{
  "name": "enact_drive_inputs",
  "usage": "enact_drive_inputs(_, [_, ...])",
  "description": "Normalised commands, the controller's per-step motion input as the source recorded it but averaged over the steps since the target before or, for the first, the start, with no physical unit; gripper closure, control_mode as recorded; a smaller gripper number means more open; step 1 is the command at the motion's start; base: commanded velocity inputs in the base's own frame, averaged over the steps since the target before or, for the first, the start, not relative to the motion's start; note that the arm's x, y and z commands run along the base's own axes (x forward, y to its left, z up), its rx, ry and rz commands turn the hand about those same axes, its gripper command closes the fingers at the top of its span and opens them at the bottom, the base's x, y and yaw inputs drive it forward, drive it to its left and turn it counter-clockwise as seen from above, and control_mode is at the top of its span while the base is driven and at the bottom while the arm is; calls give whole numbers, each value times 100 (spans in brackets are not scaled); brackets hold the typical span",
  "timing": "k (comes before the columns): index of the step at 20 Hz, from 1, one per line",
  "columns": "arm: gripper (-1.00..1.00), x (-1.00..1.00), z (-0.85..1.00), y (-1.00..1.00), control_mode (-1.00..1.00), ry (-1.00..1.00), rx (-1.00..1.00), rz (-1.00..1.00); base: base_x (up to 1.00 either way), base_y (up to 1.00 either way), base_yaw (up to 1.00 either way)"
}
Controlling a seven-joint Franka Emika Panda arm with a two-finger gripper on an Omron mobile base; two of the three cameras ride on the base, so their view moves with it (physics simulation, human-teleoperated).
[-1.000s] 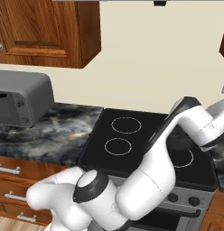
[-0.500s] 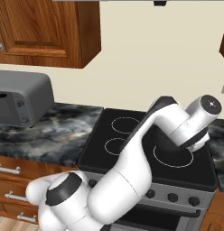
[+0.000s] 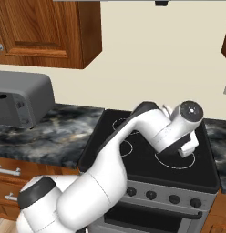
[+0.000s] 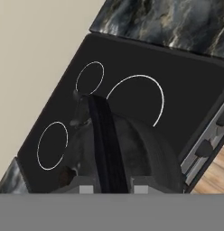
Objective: The kettle is done boiling. Turn off the stove, then wait for 300 timesteps before moving the kettle to the dining table.
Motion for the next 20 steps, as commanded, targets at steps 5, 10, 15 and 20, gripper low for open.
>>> enact_drive_inputs(5, [100,0,0,1,-100,0,0,0,0,0,0])
enact_drive_inputs(10, [100,-4,0,0,100,-2,0,0,-3,0,0])
enact_drive_inputs(15, [100,0,0,0,100,0,0,0,-30,0,-6])
enact_drive_inputs(20, [100,0,0,0,100,0,0,0,-25,0,-9])
